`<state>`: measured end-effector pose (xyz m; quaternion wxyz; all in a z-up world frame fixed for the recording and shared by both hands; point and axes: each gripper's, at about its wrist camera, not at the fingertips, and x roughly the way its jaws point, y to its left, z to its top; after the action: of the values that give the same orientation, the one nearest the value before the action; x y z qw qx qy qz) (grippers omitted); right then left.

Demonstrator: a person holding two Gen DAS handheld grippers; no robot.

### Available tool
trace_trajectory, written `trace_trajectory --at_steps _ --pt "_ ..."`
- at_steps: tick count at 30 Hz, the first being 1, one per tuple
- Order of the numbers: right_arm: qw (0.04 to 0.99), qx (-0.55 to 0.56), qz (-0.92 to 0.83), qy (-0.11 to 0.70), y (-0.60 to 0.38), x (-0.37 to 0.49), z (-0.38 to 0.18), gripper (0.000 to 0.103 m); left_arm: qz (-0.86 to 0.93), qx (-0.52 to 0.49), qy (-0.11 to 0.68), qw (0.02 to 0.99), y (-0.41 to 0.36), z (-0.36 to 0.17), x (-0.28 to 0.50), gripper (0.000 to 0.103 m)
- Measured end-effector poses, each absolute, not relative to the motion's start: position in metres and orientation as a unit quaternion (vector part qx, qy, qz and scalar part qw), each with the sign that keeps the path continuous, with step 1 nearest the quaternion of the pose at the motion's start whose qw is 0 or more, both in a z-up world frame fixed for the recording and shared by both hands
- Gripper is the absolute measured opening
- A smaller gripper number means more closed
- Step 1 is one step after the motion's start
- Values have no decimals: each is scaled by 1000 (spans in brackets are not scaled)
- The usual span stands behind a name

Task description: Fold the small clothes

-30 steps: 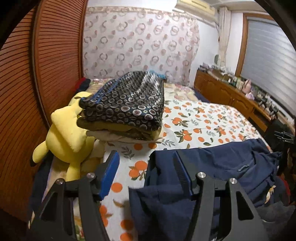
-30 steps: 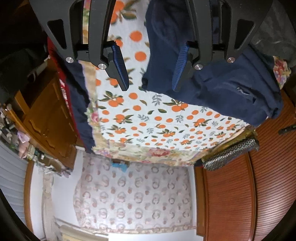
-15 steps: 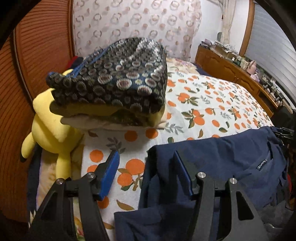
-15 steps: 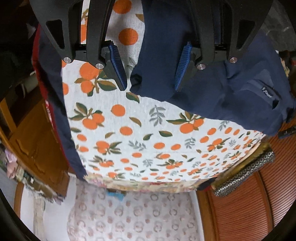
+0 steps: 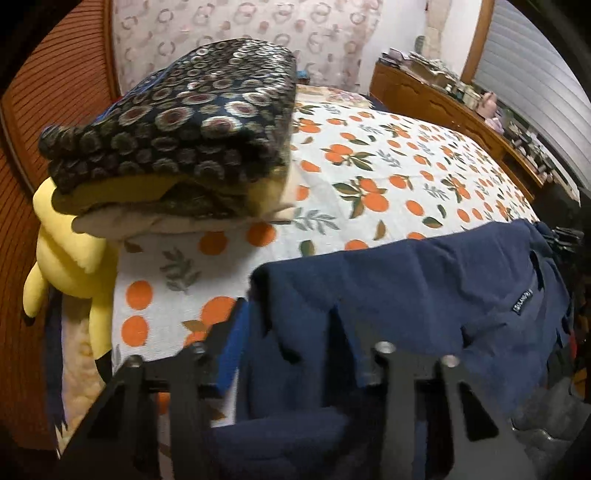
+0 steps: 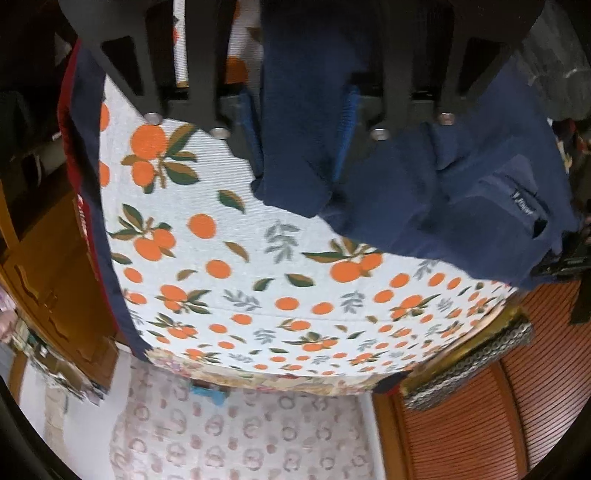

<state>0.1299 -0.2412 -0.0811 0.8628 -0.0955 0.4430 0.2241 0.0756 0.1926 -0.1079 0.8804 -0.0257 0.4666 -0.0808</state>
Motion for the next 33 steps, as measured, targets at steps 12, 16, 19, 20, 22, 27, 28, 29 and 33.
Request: trace_trajectory --at_steps 12,16,19,20,22,27,28,29,33 --pt "915 -53 224 331 -252 76 -10 10 -97 -43 321 941 185 -7 8 4" --pt "935 -47 222 274 -258 46 37 9 -105 -49 262 958 190 39 -22 4" --pt "943 -46 229 238 -260 27 71 9 -111 -50 226 967 192 71 -36 4" --pt "945 -48 230 228 -260 22 80 9 -112 -49 217 968 193 79 -39 4" --pt "949 -53 232 206 -260 14 102 9 -113 -41 201 972 196 95 -47 4" --pt "959 -61 232 154 -266 -4 148 9 -111 -16 165 980 197 132 -57 4" --pt "960 -62 232 145 -267 -7 156 9 -112 -12 158 981 198 140 -60 4" --pt "962 -65 230 135 -268 -10 165 9 -111 -7 151 982 197 145 -62 4" --pt "966 -64 229 106 -274 -21 190 9 -106 10 129 986 198 166 -68 4"
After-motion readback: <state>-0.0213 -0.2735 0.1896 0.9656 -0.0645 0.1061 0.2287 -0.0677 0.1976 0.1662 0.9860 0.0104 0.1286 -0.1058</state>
